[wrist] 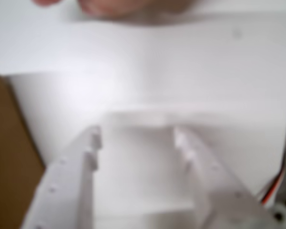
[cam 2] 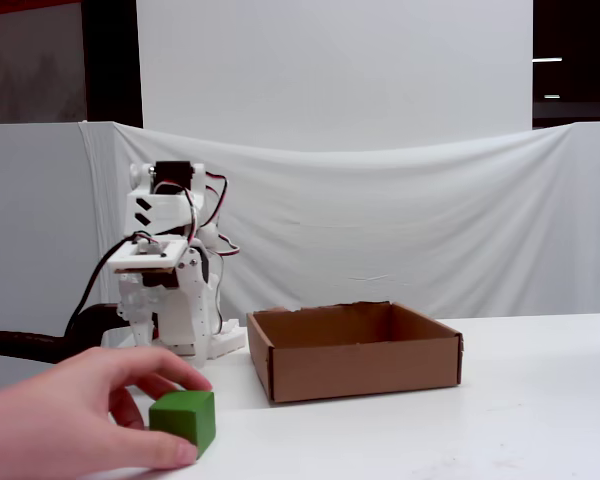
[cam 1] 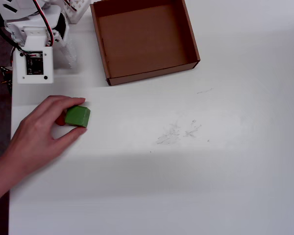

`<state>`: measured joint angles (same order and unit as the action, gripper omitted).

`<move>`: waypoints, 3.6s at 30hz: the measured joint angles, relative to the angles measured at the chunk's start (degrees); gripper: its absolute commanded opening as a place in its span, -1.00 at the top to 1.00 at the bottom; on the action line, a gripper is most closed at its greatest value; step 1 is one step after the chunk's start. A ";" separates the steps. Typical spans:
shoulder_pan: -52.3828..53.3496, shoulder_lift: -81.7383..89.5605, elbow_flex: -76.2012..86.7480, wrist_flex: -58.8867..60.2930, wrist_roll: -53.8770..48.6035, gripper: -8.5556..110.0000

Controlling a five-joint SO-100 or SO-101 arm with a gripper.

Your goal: Grasp a green cube and put it in a box.

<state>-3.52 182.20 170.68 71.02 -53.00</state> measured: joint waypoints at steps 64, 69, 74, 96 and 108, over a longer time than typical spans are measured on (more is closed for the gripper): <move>1.23 -18.28 -13.10 -6.50 2.64 0.37; 3.78 -36.74 -31.38 -8.09 2.64 0.32; 4.92 -52.65 -44.74 -10.28 2.64 0.28; 0.26 -76.29 -47.37 -33.57 8.88 0.26; -3.52 -76.82 -39.90 -39.90 9.58 0.33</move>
<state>-7.03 105.38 130.78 31.11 -43.42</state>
